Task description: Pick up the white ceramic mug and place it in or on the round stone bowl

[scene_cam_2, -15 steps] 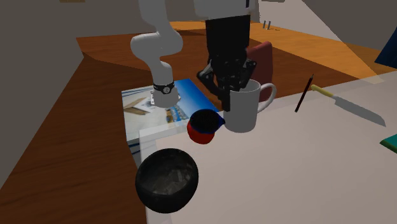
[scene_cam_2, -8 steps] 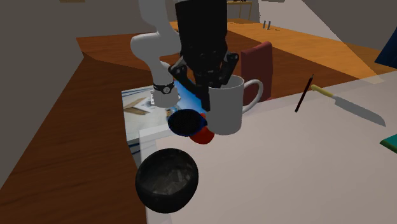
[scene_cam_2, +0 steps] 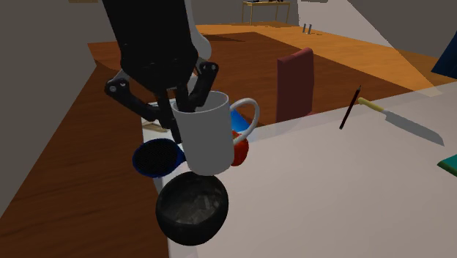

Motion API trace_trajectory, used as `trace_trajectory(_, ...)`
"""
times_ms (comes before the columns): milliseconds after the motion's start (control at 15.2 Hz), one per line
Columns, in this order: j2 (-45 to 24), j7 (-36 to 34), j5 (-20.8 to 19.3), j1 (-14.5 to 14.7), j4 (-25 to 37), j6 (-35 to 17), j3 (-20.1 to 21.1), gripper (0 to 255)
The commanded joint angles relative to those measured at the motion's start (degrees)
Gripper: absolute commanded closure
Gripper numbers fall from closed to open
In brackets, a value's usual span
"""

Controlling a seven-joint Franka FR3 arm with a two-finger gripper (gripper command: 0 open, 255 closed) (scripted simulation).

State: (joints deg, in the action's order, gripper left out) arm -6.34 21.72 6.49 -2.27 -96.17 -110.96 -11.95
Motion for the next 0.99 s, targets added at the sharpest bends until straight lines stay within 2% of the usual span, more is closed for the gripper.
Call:
trace_trajectory(0, -0.4, 1.9, 0.5, -0.9, -0.4, -0.7, -0.7, 255)
trace_trajectory(924, -1.9, 3.2, 1.4, -0.9, -9.3, -11.0, -0.5, 255)
